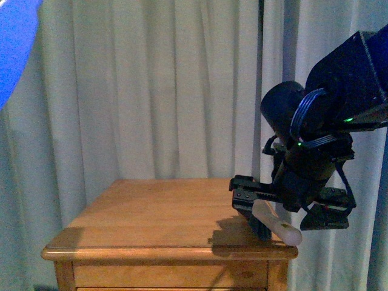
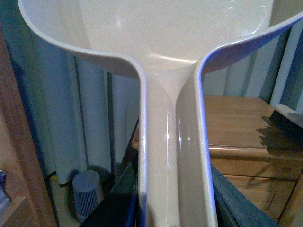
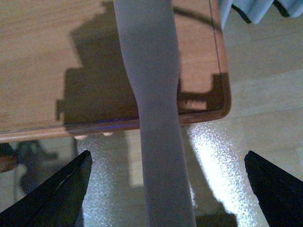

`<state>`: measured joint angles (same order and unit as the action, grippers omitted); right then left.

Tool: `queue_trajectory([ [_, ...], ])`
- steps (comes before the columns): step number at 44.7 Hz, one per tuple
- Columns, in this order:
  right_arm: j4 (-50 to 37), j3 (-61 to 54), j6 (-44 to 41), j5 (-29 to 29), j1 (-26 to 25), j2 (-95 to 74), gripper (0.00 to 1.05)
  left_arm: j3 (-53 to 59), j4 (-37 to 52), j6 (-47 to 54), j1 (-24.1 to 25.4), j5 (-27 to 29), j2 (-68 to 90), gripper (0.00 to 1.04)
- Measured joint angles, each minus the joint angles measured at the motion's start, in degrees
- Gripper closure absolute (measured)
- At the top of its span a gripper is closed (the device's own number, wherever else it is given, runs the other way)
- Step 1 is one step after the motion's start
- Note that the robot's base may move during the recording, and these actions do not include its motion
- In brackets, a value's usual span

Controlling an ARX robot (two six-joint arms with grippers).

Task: Clean up trash

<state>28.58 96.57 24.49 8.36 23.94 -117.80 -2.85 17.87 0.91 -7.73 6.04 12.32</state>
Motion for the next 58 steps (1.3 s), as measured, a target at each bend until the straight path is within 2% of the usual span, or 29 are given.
queue_trajectory([
  [11,0.5,2.3,1.7,-0.5,0.5,-3.7,0.08,0.0,0.0,0.0,0.0,0.0,0.0,0.78],
  [22,0.7,3.2,1.7,-0.5,0.7,-4.4,0.43,0.0,0.0,0.0,0.0,0.0,0.0,0.78],
  [30,0.6,3.1,1.7,-0.9,0.6,-4.4,0.76,0.0,0.0,0.0,0.0,0.0,0.0,0.78],
  [33,0.2,2.8,1.7,-1.3,0.5,-4.3,0.83,0.0,0.0,0.0,0.0,0.0,0.0,0.78],
  [43,-3.3,-2.8,0.4,-1.6,0.4,-0.3,0.84,0.0,0.0,0.0,0.0,0.0,0.0,0.78],
  [53,-21.8,-21.1,-9.7,2.4,0.4,18.4,0.84,0.0,0.0,-0.1,0.0,0.0,0.0,0.78],
  [58,-28.0,-28.5,-13.1,3.1,0.2,28.1,0.84,0.0,0.0,-0.1,0.0,0.0,0.0,0.78],
])
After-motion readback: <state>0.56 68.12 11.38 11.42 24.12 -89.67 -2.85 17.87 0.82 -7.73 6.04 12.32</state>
